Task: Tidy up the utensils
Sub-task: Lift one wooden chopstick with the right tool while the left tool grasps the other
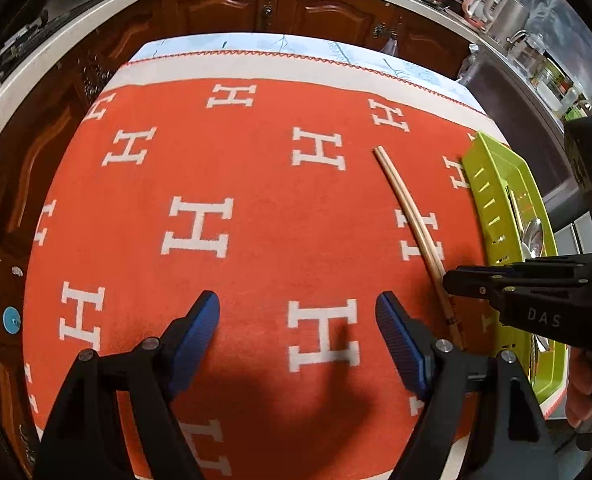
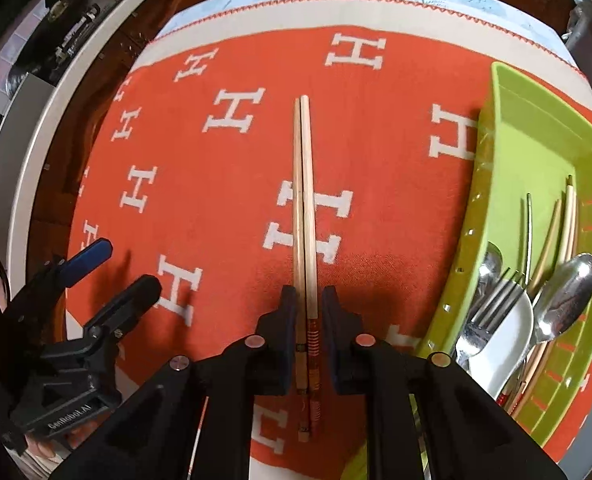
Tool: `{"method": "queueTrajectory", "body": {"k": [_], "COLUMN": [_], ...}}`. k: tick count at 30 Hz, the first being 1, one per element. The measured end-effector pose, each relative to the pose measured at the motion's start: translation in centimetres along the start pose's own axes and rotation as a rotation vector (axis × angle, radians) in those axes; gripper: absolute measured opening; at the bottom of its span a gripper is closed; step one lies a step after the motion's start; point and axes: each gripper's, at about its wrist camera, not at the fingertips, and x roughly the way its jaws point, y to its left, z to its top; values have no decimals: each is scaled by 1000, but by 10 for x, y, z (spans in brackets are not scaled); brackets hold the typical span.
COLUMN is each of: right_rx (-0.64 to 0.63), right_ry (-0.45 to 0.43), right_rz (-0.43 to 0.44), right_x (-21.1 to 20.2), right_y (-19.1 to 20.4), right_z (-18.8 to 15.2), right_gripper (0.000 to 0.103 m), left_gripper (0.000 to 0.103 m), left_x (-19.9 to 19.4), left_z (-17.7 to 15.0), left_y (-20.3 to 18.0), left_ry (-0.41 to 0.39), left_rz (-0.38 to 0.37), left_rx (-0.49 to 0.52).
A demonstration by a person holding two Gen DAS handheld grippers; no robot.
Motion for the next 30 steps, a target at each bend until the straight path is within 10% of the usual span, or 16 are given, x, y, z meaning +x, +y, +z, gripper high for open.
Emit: {"method": "queueTrajectory", "body": {"k": [24, 30], "right_rx": [-170, -47], "right_ry": [-56, -95], "right_rz": [-142, -13], "right_x": [14, 1], "right_y": [31, 10], "right_z": [-11, -22], "right_gripper": [8, 5], "left_gripper": [79, 79], "left_x": [5, 4], "left_z": [-1, 1], "left_y": [-11, -18], "left_ry": [8, 9], "left_rz": [-31, -40], "left_rx": [15, 21]}}
